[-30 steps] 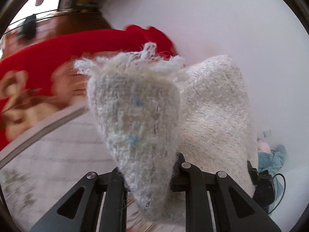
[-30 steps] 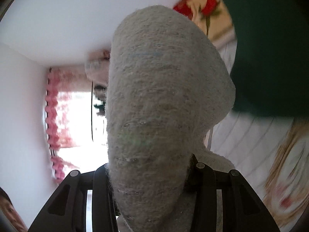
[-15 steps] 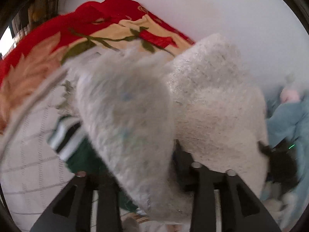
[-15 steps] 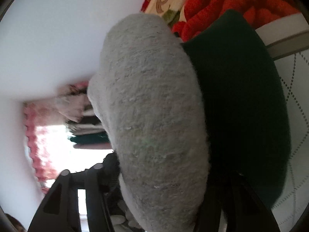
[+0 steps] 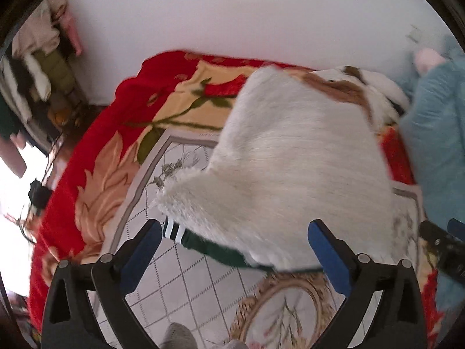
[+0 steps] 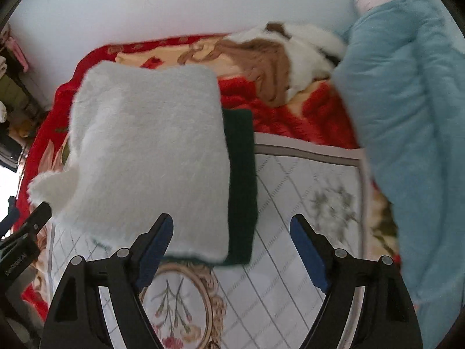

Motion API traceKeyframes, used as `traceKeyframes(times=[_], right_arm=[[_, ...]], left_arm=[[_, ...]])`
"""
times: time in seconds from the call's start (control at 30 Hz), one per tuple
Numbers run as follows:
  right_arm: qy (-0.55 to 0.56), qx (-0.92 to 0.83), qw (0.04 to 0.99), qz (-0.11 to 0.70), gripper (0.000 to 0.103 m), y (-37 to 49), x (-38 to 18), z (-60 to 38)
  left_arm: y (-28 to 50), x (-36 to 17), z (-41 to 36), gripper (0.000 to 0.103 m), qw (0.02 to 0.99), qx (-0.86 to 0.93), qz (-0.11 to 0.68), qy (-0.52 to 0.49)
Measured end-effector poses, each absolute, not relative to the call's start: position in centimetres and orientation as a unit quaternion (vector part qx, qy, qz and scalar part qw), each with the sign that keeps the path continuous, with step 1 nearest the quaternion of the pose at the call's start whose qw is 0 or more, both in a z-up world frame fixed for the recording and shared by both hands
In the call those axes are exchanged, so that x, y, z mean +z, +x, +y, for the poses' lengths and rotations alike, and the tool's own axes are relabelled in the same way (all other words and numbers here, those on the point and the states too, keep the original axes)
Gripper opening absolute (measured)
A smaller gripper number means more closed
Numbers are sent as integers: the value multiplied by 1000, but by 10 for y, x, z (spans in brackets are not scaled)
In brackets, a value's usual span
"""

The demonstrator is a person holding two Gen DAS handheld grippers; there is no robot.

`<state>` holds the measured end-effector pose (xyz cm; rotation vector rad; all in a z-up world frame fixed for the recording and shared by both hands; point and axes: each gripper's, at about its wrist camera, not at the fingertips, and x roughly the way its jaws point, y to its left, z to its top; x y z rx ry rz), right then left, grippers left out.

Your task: Fold large clothes

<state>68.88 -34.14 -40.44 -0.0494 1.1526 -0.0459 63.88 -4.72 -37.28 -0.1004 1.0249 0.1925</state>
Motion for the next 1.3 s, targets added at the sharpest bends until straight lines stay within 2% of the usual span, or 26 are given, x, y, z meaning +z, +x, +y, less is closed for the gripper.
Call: traceKeyframes(times=[0.07, 0.1, 0.13, 0.43, 0.7, 1.07, 1.3], right_arm=[[-23, -37, 845, 533, 84, 657, -381, -349], [-25, -49, 851, 522, 84, 637, -337, -337], [-25, -49, 851, 522, 84, 637, -337, -337], [-27, -86, 882, 463, 84, 505, -186, -346], [-19, -92, 903, 420, 84, 387, -73, -341], [-30, -75, 925, 371, 84, 279, 6, -334], [-32, -69, 931, 358, 84, 244, 19, -336]], left_arm=[[620, -340, -58, 103, 875, 77, 477, -37], [616, -331, -58, 103, 877, 74, 474, -36], [604, -313, -62, 103, 880, 67, 469, -34], [498, -182, -67, 103, 901, 40, 432, -24], [413, -105, -60, 103, 920, 29, 389, -23], [338, -73, -58, 103, 928, 32, 369, -31], [314, -63, -53, 103, 934, 41, 352, -33]])
